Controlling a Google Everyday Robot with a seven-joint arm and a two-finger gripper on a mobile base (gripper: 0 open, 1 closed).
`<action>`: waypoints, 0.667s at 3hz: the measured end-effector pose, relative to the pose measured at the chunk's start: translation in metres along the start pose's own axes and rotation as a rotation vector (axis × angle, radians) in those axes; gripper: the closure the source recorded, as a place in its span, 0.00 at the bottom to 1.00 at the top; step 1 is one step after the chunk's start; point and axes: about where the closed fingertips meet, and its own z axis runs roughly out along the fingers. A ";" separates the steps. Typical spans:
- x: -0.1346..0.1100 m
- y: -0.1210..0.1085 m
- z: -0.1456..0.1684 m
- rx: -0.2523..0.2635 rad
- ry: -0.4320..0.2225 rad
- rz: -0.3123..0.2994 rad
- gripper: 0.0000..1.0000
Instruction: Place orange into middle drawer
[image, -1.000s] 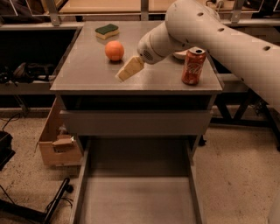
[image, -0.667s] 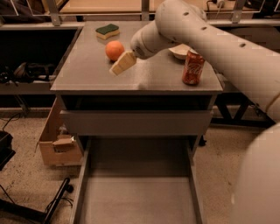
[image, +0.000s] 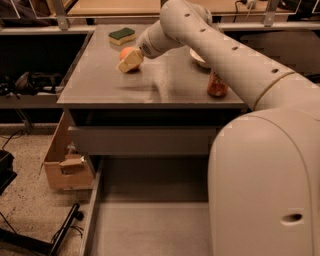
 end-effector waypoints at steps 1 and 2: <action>0.009 -0.008 0.028 0.001 0.003 0.092 0.02; 0.007 -0.006 0.043 -0.014 -0.029 0.129 0.25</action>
Offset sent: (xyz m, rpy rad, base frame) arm 0.0380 0.0236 -0.0306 0.1566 0.0696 -0.0669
